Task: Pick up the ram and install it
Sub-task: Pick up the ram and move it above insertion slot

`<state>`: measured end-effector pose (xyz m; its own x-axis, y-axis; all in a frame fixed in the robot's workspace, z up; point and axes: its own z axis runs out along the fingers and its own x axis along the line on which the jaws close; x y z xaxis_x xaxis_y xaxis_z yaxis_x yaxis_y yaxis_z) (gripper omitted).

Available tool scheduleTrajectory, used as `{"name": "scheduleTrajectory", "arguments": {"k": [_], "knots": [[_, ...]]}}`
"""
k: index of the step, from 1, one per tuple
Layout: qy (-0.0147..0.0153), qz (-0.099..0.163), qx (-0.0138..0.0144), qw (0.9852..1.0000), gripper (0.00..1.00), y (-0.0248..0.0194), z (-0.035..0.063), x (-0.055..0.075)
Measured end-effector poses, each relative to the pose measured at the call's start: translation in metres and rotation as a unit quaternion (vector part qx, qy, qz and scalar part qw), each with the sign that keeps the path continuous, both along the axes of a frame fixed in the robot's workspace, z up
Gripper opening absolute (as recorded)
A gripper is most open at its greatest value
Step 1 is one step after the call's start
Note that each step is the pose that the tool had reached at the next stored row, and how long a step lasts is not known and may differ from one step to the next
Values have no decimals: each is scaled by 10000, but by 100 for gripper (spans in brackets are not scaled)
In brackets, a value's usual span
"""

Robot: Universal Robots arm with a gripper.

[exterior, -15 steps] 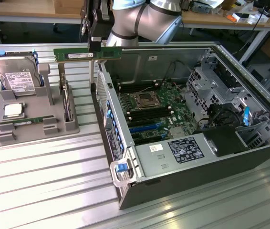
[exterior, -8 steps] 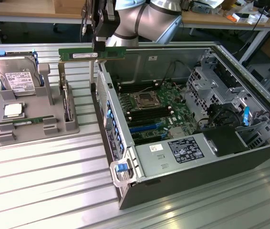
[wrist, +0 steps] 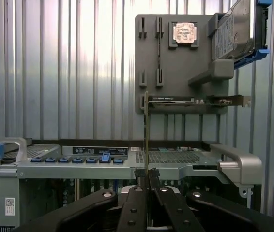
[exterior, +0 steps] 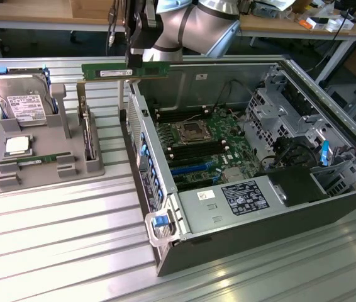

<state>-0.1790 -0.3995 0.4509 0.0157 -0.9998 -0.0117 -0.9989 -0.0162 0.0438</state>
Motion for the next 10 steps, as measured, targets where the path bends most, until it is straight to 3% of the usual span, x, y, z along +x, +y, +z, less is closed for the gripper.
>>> {"name": "scheduleTrajectory", "arguments": {"k": [10], "knots": [[0, 0, -2, 10000, 12, 0, -1, 135]]}}
